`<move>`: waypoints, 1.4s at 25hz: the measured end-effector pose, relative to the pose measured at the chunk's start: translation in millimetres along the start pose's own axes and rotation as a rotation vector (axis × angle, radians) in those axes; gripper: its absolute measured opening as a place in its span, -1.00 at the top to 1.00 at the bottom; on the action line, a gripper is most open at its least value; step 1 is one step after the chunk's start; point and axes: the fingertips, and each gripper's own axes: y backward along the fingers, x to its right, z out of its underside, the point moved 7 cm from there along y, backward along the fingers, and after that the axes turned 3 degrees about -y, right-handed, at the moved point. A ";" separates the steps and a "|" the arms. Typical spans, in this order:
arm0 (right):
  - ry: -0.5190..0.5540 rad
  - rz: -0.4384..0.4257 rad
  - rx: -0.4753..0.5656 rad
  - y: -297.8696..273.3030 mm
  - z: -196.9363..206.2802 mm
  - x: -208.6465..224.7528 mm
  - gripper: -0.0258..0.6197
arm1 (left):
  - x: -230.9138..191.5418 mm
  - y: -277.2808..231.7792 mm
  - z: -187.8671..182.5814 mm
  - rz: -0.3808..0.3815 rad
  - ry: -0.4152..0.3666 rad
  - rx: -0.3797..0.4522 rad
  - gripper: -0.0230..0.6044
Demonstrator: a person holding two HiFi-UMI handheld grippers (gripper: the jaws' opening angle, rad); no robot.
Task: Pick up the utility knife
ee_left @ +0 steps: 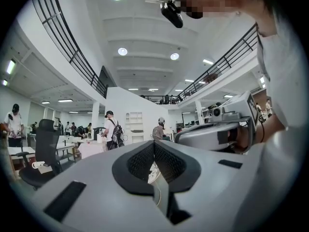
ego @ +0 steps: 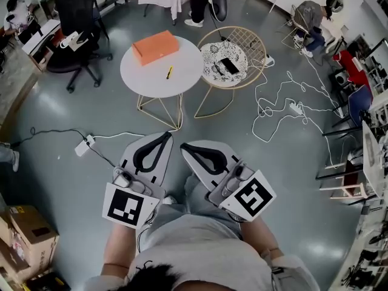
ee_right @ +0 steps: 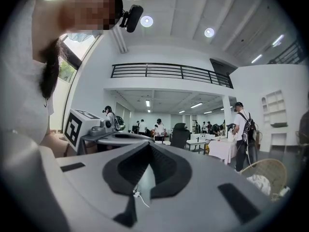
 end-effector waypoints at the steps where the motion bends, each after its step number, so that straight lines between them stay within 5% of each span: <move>1: -0.002 0.006 -0.009 -2.9 1.6 7.7 0.90 | -3.9 -6.3 1.9 -0.003 -0.001 -0.006 0.89; 22: -0.029 -0.112 0.022 -50.9 -7.8 212.1 0.90 | -68.1 -183.5 -0.3 -0.131 0.001 -0.032 0.89; 35: -0.060 -0.131 0.045 -46.9 3.2 277.3 0.90 | -84.8 -237.6 3.3 -0.205 -0.021 -0.039 0.89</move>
